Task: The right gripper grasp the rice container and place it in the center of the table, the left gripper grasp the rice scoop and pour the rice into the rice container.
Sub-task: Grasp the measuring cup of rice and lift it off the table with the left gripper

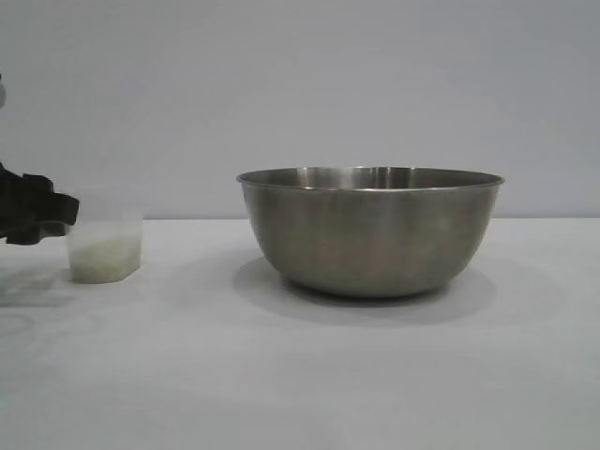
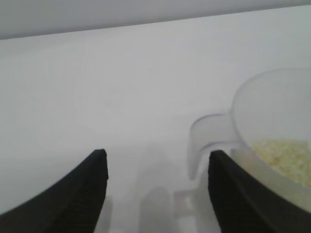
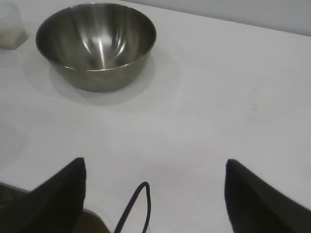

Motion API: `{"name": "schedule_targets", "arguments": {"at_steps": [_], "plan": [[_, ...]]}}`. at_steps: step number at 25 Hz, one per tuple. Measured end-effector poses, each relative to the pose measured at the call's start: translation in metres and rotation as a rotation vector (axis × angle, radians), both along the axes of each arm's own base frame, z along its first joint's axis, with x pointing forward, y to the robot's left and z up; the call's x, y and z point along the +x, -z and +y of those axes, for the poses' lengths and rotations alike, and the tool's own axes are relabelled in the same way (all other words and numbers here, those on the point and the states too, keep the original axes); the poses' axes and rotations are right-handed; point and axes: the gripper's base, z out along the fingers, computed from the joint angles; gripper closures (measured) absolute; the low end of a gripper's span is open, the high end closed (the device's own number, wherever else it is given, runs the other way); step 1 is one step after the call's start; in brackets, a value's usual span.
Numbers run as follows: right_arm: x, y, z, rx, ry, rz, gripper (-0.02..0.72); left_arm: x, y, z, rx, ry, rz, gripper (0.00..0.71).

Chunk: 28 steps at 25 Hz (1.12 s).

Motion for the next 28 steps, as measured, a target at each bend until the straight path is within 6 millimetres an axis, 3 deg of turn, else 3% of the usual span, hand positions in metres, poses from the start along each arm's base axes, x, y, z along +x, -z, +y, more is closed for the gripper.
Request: {"name": "schedule_targets", "arguments": {"at_steps": [3,5,7,11,18,28], "plan": [[0.000,0.000,0.000,0.000,0.000,0.000,0.160,0.006,0.005,-0.002,0.001,0.005,-0.003,0.270],[0.000,0.000,0.000,0.000,0.000,0.000,0.160,0.011,0.004,-0.004,0.001,0.018,-0.018,0.384],[0.000,0.000,0.000,0.000,0.000,0.000,0.160,0.014,0.003,-0.006,0.003,0.043,-0.028,0.555],[0.000,0.000,0.000,0.000,0.000,0.000,0.160,0.015,0.002,-0.010,0.008,0.083,-0.035,0.710],[0.000,0.000,0.000,0.000,0.000,0.000,0.160,0.016,-0.004,-0.014,0.014,0.133,-0.050,0.710],[0.000,0.000,0.000,0.000,0.000,0.000,0.160,0.022,-0.077,-0.032,0.116,0.331,-0.297,0.710]]}}
